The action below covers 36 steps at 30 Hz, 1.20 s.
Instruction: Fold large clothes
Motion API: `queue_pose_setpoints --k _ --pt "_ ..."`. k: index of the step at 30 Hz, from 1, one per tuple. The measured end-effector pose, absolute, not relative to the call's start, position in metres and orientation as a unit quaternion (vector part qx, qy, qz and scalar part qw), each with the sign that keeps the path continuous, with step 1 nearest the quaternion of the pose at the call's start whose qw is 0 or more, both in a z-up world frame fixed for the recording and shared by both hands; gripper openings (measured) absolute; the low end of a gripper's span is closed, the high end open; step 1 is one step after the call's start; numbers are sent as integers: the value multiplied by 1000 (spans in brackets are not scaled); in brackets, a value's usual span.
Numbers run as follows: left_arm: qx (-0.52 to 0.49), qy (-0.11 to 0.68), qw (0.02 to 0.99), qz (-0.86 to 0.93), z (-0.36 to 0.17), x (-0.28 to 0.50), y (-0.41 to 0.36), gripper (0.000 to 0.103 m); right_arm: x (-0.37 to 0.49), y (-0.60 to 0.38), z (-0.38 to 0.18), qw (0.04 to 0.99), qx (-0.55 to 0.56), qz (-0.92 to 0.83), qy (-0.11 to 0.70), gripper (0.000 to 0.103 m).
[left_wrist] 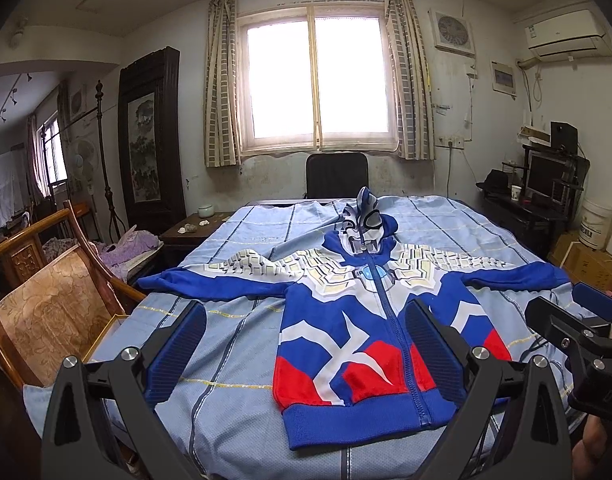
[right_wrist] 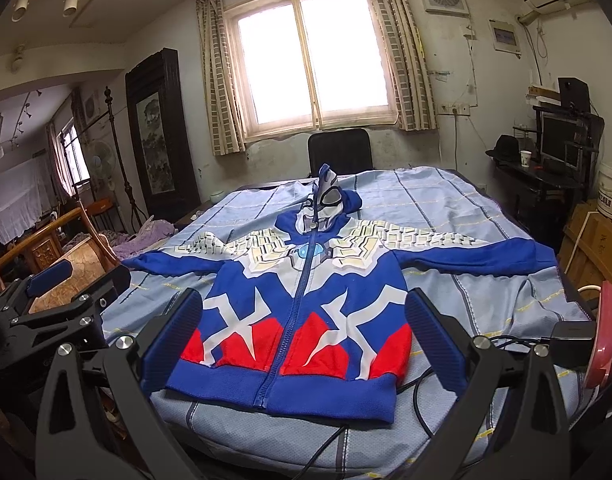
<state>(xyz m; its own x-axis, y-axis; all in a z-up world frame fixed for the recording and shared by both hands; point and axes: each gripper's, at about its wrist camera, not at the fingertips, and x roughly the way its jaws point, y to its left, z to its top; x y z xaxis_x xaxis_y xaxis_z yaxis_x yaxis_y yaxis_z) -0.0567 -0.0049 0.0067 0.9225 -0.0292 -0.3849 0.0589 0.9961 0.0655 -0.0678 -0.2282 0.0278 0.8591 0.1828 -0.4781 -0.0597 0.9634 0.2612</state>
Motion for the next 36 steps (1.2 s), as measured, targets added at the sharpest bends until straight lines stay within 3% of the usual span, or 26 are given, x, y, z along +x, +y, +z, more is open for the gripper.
queue_pose_setpoints --k 36 --pt "38 198 979 -24 6 -57 -8 100 -70 -228 24 955 123 65 263 99"
